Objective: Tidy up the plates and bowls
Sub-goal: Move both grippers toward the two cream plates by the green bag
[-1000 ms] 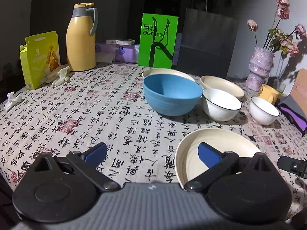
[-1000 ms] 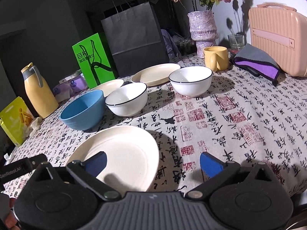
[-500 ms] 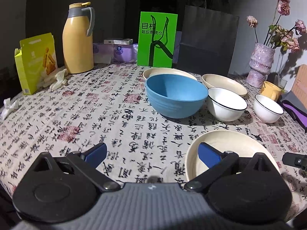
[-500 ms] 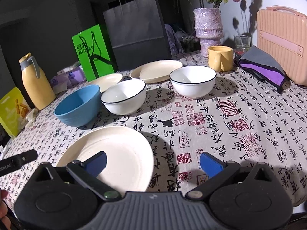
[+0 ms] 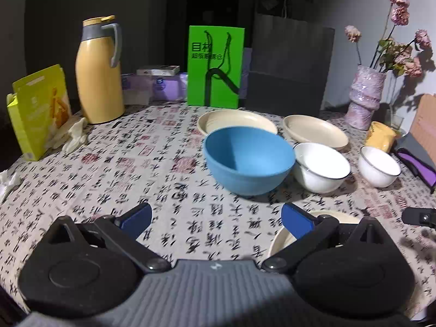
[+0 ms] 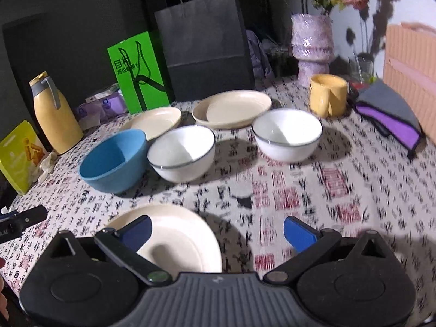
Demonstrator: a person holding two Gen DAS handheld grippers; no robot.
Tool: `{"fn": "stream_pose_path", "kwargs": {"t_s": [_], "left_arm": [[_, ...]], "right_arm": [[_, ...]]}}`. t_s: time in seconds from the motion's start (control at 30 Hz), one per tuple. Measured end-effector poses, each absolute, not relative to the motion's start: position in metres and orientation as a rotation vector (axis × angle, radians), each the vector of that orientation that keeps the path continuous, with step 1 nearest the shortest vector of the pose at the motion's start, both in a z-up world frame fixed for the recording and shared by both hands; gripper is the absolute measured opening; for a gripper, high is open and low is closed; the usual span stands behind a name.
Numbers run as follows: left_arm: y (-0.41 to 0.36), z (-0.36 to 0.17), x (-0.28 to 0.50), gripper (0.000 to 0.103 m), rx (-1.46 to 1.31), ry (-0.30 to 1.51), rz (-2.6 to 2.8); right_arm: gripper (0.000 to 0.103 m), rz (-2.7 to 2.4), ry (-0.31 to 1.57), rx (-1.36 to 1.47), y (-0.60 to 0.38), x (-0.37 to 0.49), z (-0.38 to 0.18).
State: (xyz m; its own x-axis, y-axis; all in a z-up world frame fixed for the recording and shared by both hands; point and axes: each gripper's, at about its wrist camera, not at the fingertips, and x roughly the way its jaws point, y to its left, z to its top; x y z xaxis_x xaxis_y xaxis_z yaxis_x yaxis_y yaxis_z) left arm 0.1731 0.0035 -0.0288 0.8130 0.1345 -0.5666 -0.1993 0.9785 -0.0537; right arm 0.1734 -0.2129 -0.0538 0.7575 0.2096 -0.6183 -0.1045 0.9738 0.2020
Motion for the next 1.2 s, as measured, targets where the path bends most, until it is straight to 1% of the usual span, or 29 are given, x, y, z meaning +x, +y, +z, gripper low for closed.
{"fn": "stream_pose_path", "kwargs": {"t_s": [0.53,1.2], "left_arm": [[0.015,0.024,0.214,0.103,-0.101,0.566,0.108],[0.051,0.053,0.302,0.103,-0.195,0.572,0.060]], "right_arm": [[0.103,0.196,0.629,0.037,-0.185,0.216,0.016],[0.103,0.190,0.694,0.067,-0.158,0.311,0.051]]}}
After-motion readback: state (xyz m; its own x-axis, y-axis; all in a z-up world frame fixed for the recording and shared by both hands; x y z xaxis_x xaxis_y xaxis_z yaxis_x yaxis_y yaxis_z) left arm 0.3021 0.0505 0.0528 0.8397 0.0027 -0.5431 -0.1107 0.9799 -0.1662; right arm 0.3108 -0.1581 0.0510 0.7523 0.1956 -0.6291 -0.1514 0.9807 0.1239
